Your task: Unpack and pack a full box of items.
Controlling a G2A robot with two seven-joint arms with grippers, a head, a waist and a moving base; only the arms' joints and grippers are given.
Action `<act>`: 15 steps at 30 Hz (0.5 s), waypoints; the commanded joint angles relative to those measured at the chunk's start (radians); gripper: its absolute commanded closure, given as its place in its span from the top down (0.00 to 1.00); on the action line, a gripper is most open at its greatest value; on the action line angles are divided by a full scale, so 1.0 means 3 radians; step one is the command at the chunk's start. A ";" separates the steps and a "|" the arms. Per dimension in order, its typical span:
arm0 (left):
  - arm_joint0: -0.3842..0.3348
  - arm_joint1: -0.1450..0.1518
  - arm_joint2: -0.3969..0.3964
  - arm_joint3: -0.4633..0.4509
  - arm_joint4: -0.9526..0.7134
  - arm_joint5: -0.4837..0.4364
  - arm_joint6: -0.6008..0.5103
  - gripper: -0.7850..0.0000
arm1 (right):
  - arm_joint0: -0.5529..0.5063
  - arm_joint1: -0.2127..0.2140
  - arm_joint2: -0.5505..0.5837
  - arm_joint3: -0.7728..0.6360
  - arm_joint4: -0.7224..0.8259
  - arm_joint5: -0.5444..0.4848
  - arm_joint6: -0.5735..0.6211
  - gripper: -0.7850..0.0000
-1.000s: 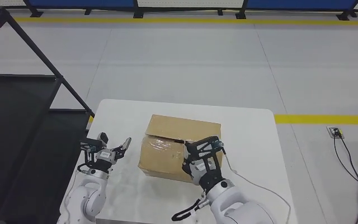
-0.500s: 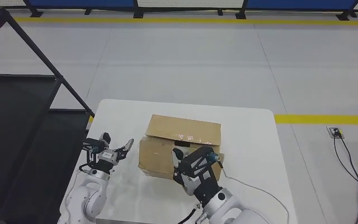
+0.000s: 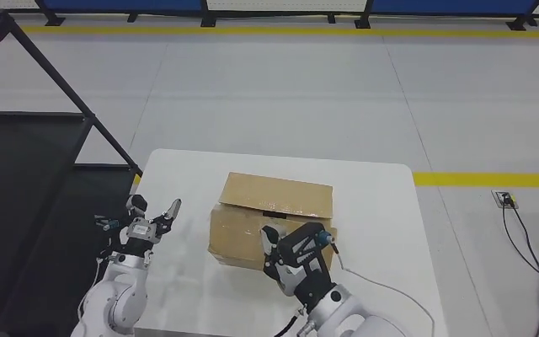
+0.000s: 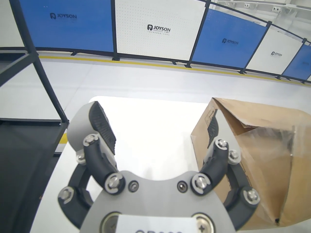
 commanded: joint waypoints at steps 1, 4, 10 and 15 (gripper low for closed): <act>0.0034 0.0010 0.0013 -0.0109 0.0070 -0.0106 -0.0009 1.00 | -0.0039 0.0006 0.0064 0.0022 0.0061 -0.0046 -0.0067 0.00; 0.0074 0.0026 0.0057 -0.0252 0.0246 -0.0265 -0.0032 1.00 | -0.0064 0.0012 0.0140 0.0050 0.0150 -0.0092 -0.0116 0.00; 0.0022 0.0041 0.0222 -0.0307 0.0578 -0.0380 -0.0119 1.00 | -0.0051 0.0020 0.0234 0.0088 0.0290 -0.0229 -0.0179 0.00; -0.0174 0.0032 0.0432 -0.0210 0.0669 -0.0433 -0.0244 1.00 | -0.0052 0.0027 0.0260 0.0105 0.0316 -0.0300 -0.0203 0.00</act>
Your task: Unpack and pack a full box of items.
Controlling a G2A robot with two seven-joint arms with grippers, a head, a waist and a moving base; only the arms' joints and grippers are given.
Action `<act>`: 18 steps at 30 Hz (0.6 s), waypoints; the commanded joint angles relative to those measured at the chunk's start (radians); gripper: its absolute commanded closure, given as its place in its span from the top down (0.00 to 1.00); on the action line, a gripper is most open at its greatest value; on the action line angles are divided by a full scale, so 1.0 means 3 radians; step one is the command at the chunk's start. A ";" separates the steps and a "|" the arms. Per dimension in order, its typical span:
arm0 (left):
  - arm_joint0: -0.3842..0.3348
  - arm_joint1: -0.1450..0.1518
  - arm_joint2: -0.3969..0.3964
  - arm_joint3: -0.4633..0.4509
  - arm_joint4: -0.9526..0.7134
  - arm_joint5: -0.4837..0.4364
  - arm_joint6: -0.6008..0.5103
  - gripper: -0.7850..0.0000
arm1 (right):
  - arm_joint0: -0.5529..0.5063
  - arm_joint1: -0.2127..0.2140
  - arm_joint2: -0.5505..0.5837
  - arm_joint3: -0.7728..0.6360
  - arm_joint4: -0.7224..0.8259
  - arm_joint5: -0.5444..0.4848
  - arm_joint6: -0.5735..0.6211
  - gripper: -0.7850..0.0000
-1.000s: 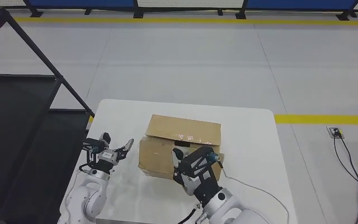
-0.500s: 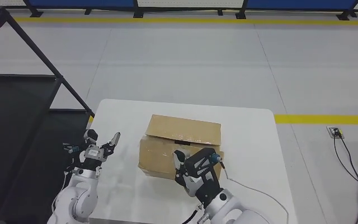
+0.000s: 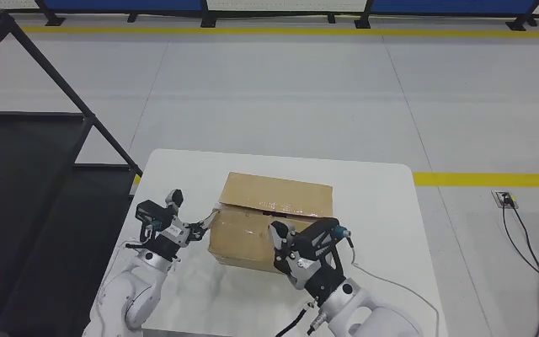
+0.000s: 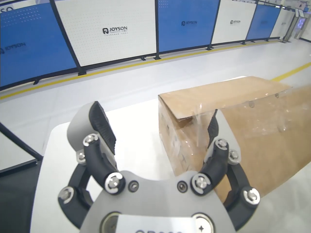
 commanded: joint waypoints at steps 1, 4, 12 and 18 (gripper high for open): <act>-0.0089 -0.0005 0.0094 0.0060 0.0051 -0.0007 -0.0051 1.00 | 0.0000 0.0003 0.0006 0.0002 0.0001 -0.0020 -0.0002 0.00; -0.0187 -0.0011 0.0188 0.0151 0.0115 0.0019 -0.0084 1.00 | -0.0004 0.0006 0.0007 0.0000 0.0005 -0.0043 -0.0001 0.00; -0.0371 -0.0027 0.0321 0.0372 0.0166 0.0150 -0.0098 1.00 | 0.0003 0.0013 -0.0034 -0.0012 -0.0092 -0.0108 -0.0054 0.00; -0.0402 -0.0025 0.0342 0.0419 0.0164 0.0171 -0.0086 1.00 | 0.0044 0.0020 -0.0111 -0.0015 -0.0331 -0.0245 -0.0221 0.00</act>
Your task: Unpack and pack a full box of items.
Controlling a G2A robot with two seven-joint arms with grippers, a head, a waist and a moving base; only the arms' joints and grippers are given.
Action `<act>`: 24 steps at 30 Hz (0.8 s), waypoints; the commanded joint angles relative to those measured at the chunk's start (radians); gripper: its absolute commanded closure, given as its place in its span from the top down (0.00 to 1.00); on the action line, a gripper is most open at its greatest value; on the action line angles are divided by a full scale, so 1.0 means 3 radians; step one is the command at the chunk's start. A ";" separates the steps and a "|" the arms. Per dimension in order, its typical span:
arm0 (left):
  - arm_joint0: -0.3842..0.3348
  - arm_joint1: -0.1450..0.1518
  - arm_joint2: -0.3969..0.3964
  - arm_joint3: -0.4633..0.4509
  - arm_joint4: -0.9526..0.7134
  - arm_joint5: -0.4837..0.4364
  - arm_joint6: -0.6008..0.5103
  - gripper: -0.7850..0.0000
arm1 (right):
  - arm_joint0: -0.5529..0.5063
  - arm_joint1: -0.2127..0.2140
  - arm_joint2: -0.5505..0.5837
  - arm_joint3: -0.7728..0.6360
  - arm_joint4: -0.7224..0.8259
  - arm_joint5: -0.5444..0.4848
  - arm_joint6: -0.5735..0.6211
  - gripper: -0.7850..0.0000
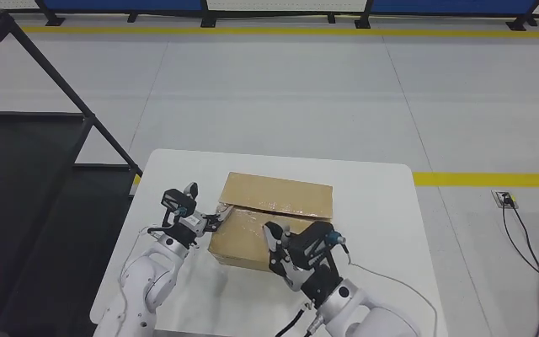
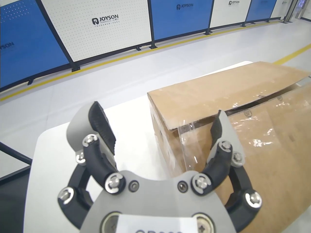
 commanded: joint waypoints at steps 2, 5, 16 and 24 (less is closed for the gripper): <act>-0.0010 0.0004 0.0003 0.0024 -0.0006 -0.0014 -0.0001 1.00 | -0.0017 0.0006 -0.0066 -0.0012 -0.0182 -0.0065 -0.0114 0.00; -0.0022 0.0006 0.0010 0.0063 -0.0013 -0.0028 -0.0004 1.00 | -0.0031 0.0008 -0.0124 -0.0018 -0.0327 -0.0085 -0.0204 0.00; -0.0072 0.0012 0.0035 0.0183 -0.0053 -0.0024 -0.0018 1.00 | -0.0013 0.0008 -0.0268 -0.0069 -0.0675 -0.0138 -0.0293 0.00; -0.0096 0.0014 0.0011 0.0225 -0.0151 0.0027 -0.0017 1.00 | 0.0002 -0.0004 -0.0293 -0.0126 -0.0912 0.0032 -0.0226 0.00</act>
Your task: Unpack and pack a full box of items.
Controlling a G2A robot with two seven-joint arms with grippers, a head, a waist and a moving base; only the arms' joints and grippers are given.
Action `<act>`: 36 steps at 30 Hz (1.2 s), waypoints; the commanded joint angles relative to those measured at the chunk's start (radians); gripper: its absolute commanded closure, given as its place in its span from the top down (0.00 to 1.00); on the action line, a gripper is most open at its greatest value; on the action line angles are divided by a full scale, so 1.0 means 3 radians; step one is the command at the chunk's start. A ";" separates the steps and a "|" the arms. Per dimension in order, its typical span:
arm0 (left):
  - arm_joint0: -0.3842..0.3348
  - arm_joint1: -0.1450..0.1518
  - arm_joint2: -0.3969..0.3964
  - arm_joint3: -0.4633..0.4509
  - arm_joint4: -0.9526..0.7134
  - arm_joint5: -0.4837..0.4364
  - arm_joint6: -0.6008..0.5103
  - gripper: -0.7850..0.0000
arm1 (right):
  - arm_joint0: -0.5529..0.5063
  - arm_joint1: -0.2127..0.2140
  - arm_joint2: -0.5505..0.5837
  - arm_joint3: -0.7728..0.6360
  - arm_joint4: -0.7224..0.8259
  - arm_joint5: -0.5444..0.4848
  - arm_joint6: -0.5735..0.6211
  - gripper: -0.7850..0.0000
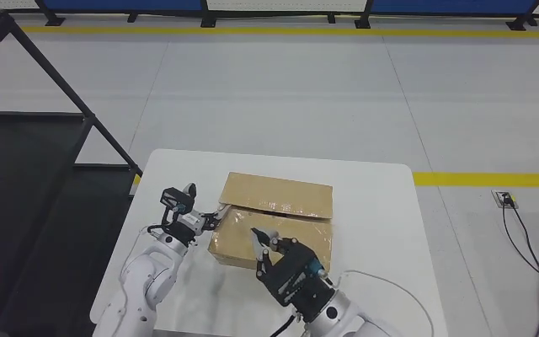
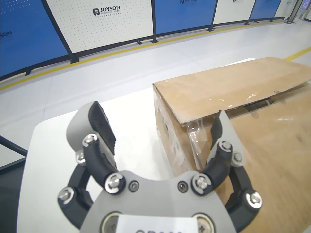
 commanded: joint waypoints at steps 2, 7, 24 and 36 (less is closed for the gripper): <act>0.0007 0.0004 -0.0037 0.0012 -0.0048 0.0025 0.0027 1.00 | 0.0032 -0.0010 0.0012 -0.0014 0.0019 0.0065 0.0047 0.00; 0.0063 0.0023 -0.0148 -0.0009 -0.0140 -0.0005 0.0057 1.00 | 0.0081 -0.0023 0.0032 -0.0011 0.0066 0.0101 0.0080 0.00; 0.0294 0.0113 -0.0269 -0.0064 -0.0086 -0.0685 0.0249 1.00 | 0.0329 -0.0117 -0.0184 0.0117 -0.0057 0.0408 0.0105 0.00; 0.0262 0.0156 -0.0268 0.0099 -0.0009 -0.0858 0.0229 1.00 | 0.0367 -0.0161 -0.0269 0.0151 -0.0131 0.0420 0.0150 0.00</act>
